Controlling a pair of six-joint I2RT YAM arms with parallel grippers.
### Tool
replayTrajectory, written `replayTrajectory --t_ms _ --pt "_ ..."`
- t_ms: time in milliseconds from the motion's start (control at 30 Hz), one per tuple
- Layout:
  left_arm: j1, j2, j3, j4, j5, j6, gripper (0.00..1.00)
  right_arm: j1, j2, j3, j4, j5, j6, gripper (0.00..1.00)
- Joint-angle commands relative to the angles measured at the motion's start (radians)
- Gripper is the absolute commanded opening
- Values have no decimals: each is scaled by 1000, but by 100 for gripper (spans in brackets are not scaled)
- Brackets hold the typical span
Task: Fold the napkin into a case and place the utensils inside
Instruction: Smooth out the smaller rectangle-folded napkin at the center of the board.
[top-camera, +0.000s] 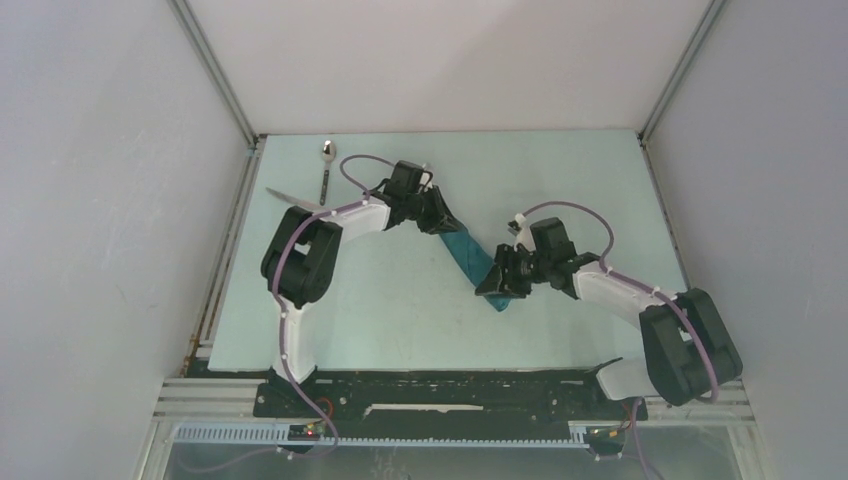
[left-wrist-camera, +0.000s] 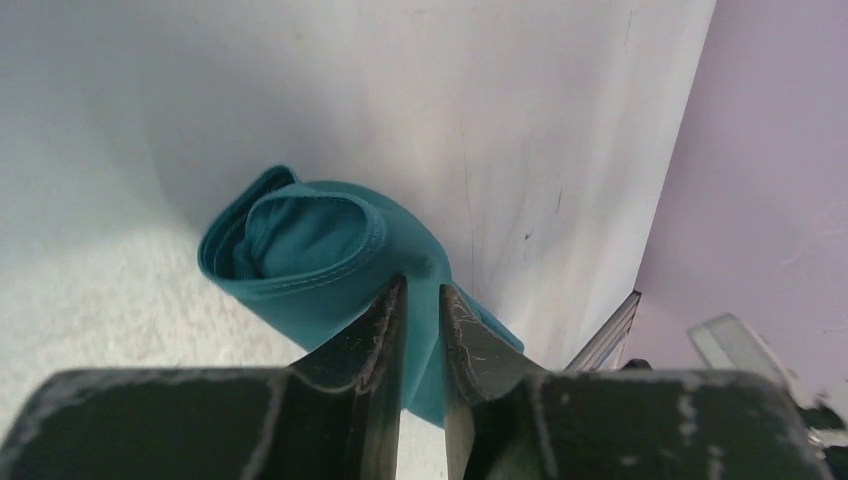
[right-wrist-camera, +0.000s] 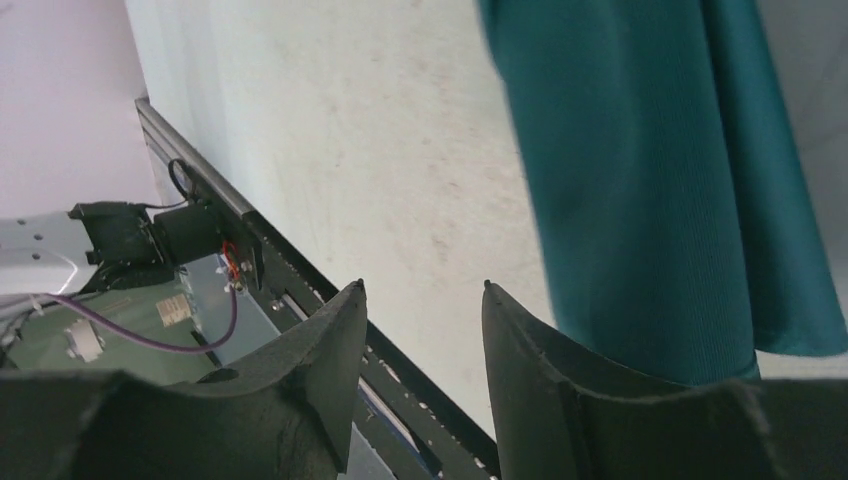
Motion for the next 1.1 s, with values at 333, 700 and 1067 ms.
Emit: replayTrajectory --t_ms 333,700,1067 --pt "-8 235 241 13 81 -3 27 -208 109 -87 113 22 -7 53" --pt "-5 71 296 -151 102 122 44 -89 -105 19 -80 141 10 58" --pt "41 214 223 108 201 -52 25 -130 246 12 516 -277 252 60"
